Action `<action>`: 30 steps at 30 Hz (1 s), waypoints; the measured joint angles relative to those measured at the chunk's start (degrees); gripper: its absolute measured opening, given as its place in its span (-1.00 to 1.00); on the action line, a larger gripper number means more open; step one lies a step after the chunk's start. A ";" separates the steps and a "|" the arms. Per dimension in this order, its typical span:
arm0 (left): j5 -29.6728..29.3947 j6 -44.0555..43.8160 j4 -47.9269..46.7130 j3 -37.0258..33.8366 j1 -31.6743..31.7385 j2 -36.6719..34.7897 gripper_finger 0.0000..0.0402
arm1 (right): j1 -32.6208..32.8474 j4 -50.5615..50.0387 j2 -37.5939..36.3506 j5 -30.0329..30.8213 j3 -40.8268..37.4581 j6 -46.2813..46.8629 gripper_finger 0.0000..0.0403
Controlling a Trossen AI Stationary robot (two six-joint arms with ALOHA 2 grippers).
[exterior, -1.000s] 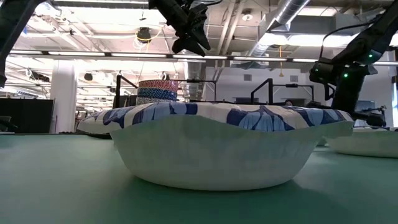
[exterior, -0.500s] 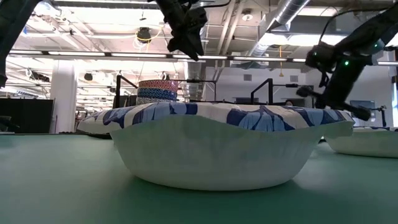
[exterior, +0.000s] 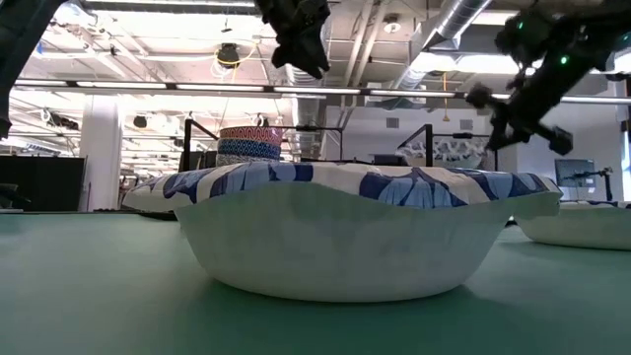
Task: Place and stack bowls onto a shelf
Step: Put the white patterned bowl on the shelf
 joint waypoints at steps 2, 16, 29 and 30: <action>0.14 -0.02 2.03 0.34 0.00 0.00 -0.25 | 1.99 0.18 -1.00 2.46 1.32 -1.77 -0.89; 3.43 -0.57 12.93 0.36 0.08 0.00 -0.25 | 9.16 -8.71 -1.73 24.15 14.94 -15.82 -0.89; 7.51 1.97 29.42 0.36 0.20 0.00 -0.25 | 16.90 5.94 -1.38 19.02 18.42 -28.97 -0.89; 8.31 1.95 30.27 0.36 0.20 0.00 -0.25 | 17.69 6.46 -1.04 19.02 18.46 -28.98 -0.89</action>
